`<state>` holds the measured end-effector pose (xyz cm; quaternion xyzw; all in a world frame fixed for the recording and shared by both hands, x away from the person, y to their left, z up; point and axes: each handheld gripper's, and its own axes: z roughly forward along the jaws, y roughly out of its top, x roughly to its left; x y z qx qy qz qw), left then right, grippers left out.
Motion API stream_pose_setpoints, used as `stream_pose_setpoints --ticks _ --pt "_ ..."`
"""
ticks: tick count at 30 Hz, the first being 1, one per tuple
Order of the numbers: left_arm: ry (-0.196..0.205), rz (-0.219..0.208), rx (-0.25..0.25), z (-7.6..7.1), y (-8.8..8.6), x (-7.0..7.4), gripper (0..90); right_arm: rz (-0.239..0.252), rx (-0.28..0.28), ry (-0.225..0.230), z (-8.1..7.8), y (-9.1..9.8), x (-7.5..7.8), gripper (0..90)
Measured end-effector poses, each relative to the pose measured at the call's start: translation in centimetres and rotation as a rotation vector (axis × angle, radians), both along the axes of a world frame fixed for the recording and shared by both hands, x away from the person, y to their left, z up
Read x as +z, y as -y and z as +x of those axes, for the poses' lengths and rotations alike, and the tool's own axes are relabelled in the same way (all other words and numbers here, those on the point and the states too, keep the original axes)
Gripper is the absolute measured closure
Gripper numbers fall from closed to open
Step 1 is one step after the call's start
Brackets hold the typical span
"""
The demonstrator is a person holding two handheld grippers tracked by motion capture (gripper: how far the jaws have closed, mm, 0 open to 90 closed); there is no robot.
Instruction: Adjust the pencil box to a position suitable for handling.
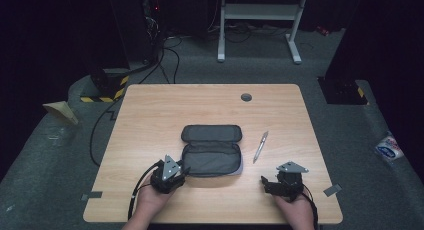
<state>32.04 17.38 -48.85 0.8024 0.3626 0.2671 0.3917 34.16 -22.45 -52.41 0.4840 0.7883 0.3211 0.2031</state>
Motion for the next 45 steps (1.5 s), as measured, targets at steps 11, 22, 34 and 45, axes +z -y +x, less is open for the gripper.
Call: stream_pose_setpoints --ticks 11,22,34,45 --pt "-0.018 -0.09 0.125 1.2 -4.8 -0.3 50.8 0.001 0.004 0.0 0.0 0.0 0.0 13.6" --pt "-0.163 -0.032 0.264 3.3 -8.6 -3.4 42.2 -0.001 0.006 0.003 0.0 0.0 0.0 14.0" --pt "-0.181 -0.058 0.3 3.6 -8.7 -4.0 30.3 0.002 0.002 0.009 -0.3 -0.1 0.1 21.0" --pt "-0.182 -0.059 0.298 3.6 -8.6 -4.0 29.6 0.021 -0.013 0.066 0.2 -2.2 0.9 29.1"
